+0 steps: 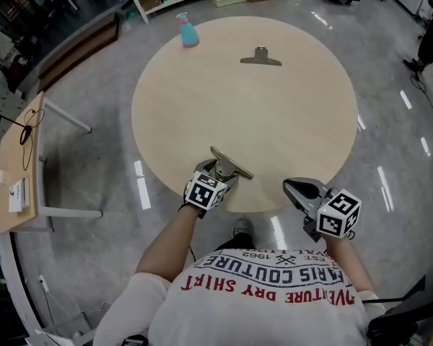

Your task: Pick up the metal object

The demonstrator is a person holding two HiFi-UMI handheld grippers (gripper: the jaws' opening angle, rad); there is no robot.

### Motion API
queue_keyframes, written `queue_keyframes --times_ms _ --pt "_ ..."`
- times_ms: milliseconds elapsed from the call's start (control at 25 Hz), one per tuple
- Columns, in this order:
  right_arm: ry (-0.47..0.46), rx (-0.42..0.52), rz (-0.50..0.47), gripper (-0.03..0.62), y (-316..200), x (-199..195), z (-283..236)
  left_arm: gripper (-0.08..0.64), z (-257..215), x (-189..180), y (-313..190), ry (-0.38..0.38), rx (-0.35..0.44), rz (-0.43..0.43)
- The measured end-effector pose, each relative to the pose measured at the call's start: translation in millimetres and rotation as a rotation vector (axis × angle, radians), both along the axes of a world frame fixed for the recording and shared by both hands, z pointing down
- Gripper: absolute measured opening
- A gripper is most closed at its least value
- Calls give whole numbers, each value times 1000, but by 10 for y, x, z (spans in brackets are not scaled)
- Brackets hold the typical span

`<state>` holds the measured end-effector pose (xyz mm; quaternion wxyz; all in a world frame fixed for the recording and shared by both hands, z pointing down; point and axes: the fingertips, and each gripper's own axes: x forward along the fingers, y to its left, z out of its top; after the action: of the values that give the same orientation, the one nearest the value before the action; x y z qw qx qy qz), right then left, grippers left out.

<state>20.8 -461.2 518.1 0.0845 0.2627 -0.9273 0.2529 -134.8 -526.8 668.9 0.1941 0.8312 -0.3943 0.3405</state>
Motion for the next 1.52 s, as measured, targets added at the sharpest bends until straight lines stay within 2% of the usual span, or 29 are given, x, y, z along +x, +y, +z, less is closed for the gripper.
queue_keyframes --times_ms 200,400,680,840,1000,1200,1360,1520 --pt "6 -10 3 2 -49 -20 64 290 91 -7 -21 -23 8 2" --pt "22 -20 1 2 58 -41 100 285 78 14 17 -19 21 17" --pt "24 9 -11 2 337 -64 -63 284 -174 67 301 59 55 6" --pt "26 51 -17 2 623 -20 -216 284 -602 121 661 126 132 -11" --pt "29 119 -41 1 920 36 -458 284 -1309 241 1065 199 250 -33" --pt "23 222 -85 2 1423 127 -781 284 -2123 459 1783 254 393 -22" --pt "21 296 -98 2 1843 248 -1005 284 -2539 597 2375 300 457 -34" --pt "-1 338 -100 2 2136 360 -1184 284 -2709 685 2787 328 489 -45"
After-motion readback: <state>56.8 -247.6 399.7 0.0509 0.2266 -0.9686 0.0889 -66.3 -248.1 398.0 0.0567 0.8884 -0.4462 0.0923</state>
